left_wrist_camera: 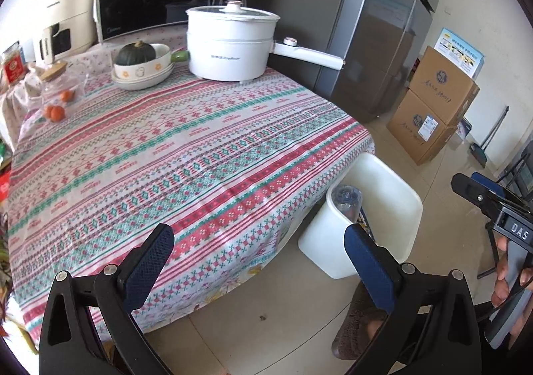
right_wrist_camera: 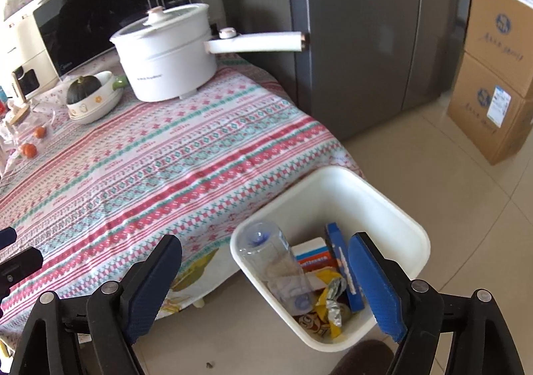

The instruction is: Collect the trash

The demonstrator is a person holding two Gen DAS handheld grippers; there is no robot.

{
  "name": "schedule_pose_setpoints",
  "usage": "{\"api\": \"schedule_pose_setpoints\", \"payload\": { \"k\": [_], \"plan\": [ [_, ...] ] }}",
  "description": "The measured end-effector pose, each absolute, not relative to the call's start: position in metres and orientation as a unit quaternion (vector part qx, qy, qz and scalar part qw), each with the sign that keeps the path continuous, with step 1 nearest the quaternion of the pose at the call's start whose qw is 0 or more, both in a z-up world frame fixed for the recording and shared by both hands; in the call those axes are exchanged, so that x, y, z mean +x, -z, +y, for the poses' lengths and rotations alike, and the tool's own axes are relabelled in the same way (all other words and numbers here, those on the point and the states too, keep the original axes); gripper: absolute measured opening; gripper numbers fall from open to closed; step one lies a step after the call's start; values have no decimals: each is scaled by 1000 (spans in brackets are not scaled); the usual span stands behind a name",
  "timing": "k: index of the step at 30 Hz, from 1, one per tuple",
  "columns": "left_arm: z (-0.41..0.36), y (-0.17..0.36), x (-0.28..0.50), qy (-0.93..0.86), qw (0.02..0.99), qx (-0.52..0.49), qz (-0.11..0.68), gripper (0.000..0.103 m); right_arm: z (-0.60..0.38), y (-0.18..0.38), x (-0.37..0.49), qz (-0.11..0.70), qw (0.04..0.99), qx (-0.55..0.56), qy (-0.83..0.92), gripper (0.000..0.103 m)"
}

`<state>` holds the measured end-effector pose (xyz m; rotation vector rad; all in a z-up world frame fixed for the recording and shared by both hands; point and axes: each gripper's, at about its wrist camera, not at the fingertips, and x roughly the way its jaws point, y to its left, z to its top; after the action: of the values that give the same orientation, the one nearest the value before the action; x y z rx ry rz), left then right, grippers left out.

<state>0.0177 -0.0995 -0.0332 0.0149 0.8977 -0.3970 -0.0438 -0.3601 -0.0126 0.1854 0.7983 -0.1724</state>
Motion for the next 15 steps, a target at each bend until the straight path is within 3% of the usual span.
{"api": "schedule_pose_setpoints", "payload": {
  "k": [8, 15],
  "plan": [
    [-75, 24, -23, 124, 910, 26, 395, 103, -307, -3, -79, 334, 938, 32, 88, 98],
    [-64, 9, -48, 102, 934, 36, 340, 103, -278, -8, -101, 290, 951, -11, 109, 100]
  ]
}}
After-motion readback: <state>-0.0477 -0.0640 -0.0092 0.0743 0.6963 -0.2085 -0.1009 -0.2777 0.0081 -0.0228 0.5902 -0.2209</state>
